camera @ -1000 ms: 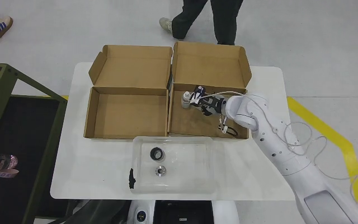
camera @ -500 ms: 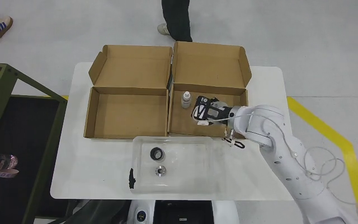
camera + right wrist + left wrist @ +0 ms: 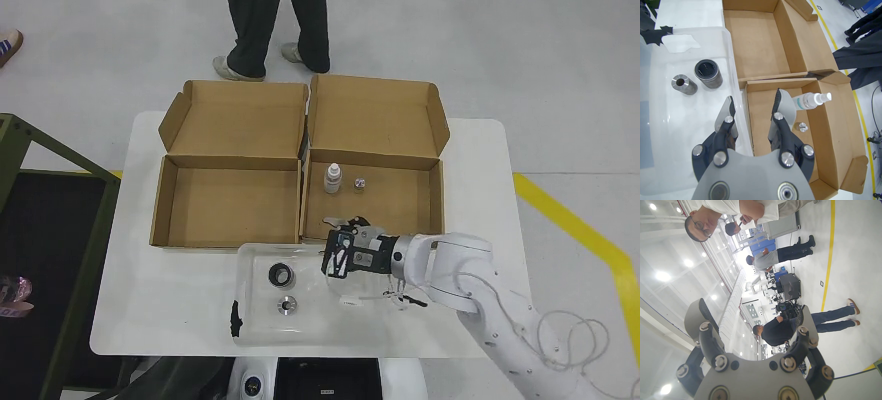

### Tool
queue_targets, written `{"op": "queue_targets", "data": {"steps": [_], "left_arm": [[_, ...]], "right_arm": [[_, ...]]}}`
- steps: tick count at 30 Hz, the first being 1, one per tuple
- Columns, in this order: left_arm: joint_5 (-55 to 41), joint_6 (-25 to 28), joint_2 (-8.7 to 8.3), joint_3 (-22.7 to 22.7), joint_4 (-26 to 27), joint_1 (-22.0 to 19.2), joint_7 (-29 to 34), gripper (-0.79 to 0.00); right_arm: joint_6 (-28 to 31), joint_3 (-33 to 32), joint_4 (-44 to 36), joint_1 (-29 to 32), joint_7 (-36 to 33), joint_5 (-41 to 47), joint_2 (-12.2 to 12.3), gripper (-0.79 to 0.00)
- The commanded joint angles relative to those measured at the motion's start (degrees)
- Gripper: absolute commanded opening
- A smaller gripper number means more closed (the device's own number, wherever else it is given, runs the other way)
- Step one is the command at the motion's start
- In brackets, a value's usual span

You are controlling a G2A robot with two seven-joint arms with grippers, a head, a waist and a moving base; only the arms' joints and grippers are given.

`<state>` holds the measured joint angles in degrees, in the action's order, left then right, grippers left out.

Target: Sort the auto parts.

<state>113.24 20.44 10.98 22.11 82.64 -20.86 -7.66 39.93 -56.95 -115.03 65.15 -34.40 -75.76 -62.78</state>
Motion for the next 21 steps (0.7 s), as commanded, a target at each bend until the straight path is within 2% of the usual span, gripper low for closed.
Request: {"op": "queue_targets", "data": {"steps": [1, 21], "left_arm": [[0.0, 0.0, 0.0, 0.0, 0.0, 0.0, 0.0, 0.0], [0.0, 0.0, 0.0, 0.0, 0.0, 0.0, 0.0, 0.0]], "right_arm": [[0.0, 1.0, -0.4, 0.3, 0.8, -0.7, -0.1, -0.4], [-1.9, 13.1, 4.9, -3.8, 3.5, -4.5, -2.9, -0.348]]}}
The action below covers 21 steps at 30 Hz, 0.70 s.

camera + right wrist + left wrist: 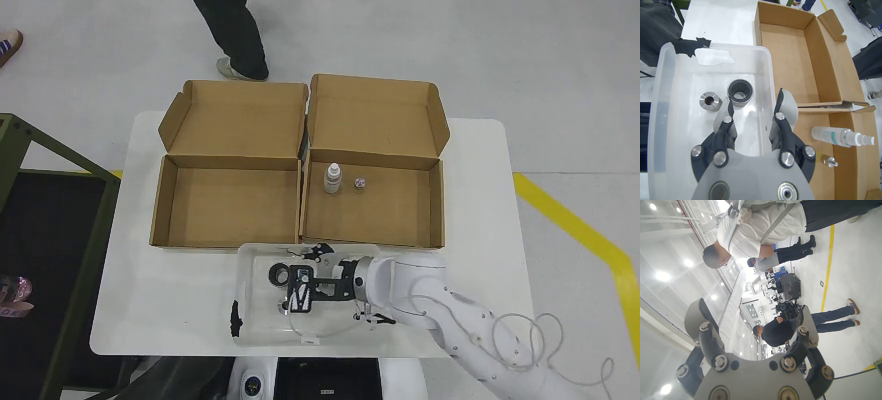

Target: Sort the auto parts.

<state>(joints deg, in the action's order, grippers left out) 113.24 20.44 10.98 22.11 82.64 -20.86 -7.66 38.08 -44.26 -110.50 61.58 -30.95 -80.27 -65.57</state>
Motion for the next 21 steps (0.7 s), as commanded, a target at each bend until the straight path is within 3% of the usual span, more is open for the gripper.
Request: {"op": "queue_targets", "data": {"steps": [1, 21], "left_arm": [[0.0, 0.0, 0.0, 0.0, 0.0, 0.0, 0.0, 0.0], [0.0, 0.0, 0.0, 0.0, 0.0, 0.0, 0.0, 0.0]], "right_arm": [[0.0, 1.0, 0.8, -0.5, 0.0, 0.1, -0.3, -0.342], [-1.3, 7.1, 9.2, -5.1, 1.0, 0.9, -3.5, -0.283]]}}
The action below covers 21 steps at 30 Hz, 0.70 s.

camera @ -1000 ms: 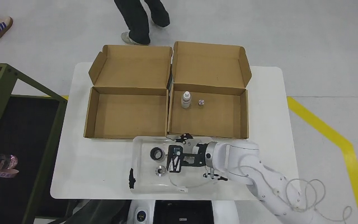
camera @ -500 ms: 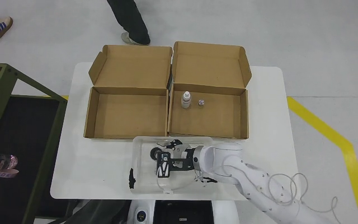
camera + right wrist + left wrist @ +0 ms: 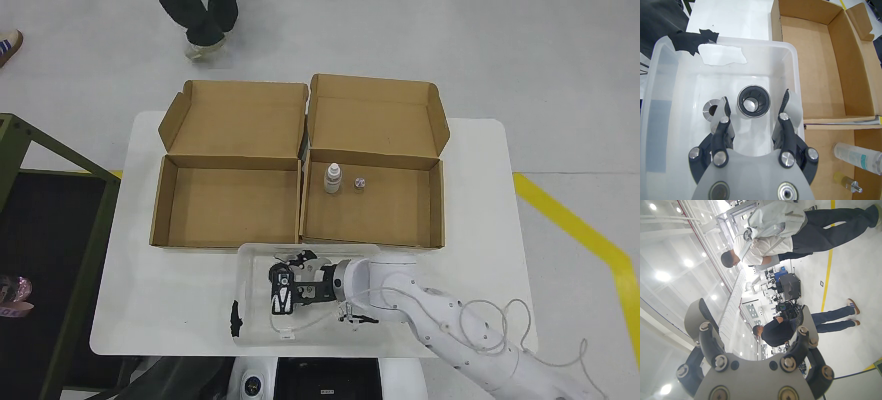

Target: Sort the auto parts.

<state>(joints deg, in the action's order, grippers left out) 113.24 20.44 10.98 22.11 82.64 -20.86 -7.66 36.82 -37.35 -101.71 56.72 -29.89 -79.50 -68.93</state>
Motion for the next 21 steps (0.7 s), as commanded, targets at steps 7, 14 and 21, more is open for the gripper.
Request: {"op": "queue_targets", "data": {"steps": [7, 14, 21], "left_arm": [[0.0, 0.0, 0.0, 0.0, 0.0, 0.0, 0.0, 0.0], [0.0, 0.0, 0.0, 0.0, 0.0, 0.0, 0.0, 0.0], [0.0, 0.0, 0.0, 0.0, 0.0, 0.0, 0.0, 0.0]], "right_arm": [[-0.2, 1.1, 3.2, -1.5, 0.0, 0.7, -1.1, -0.289], [-0.2, 2.2, 6.0, -2.5, 0.2, 1.1, -2.0, -0.28], [-0.1, 3.1, 8.0, -3.5, 0.4, 1.3, -2.9, -0.305]]}}
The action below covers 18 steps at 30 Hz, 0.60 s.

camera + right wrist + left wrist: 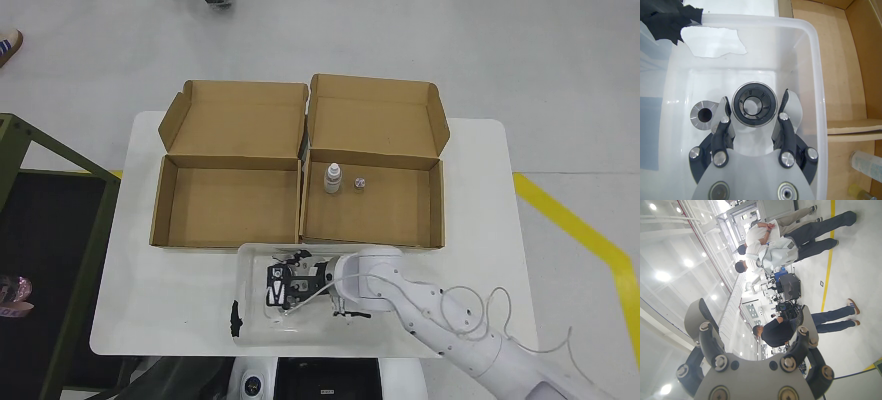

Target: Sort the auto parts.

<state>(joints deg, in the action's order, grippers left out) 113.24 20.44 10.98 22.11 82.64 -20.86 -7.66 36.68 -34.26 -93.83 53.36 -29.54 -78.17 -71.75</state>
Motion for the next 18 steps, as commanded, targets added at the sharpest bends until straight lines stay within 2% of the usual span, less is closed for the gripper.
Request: {"op": "queue_targets", "data": {"steps": [1, 5, 7, 9, 10, 18], "left_arm": [[0.0, 0.0, 0.0, 0.0, 0.0, 0.0, 0.0, 0.0], [0.0, 0.0, 0.0, 0.0, 0.0, 0.0, 0.0, 0.0], [0.0, 0.0, 0.0, 0.0, 0.0, 0.0, 0.0, 0.0], [0.0, 0.0, 0.0, 0.0, 0.0, 0.0, 0.0, 0.0], [0.0, 0.0, 0.0, 0.0, 0.0, 0.0, 0.0, 0.0], [0.0, 0.0, 0.0, 0.0, 0.0, 0.0, 0.0, 0.0]], "right_arm": [[0.1, 0.1, 0.4, -0.2, 0.1, 0.2, -0.2, -0.308], [0.6, 0.1, 1.1, -0.4, 0.6, 0.7, -0.5, -0.443], [0.9, 0.1, 1.3, -0.7, 0.7, 0.8, -0.6, -0.57], [1.3, 0.2, 1.6, -0.8, 0.8, 1.1, -0.8, -0.733], [1.6, 0.2, 1.7, -0.9, 1.0, 1.4, -0.9, -0.77], [3.6, -0.7, 1.0, -0.9, 2.0, 2.9, -1.0, -0.785]]}}
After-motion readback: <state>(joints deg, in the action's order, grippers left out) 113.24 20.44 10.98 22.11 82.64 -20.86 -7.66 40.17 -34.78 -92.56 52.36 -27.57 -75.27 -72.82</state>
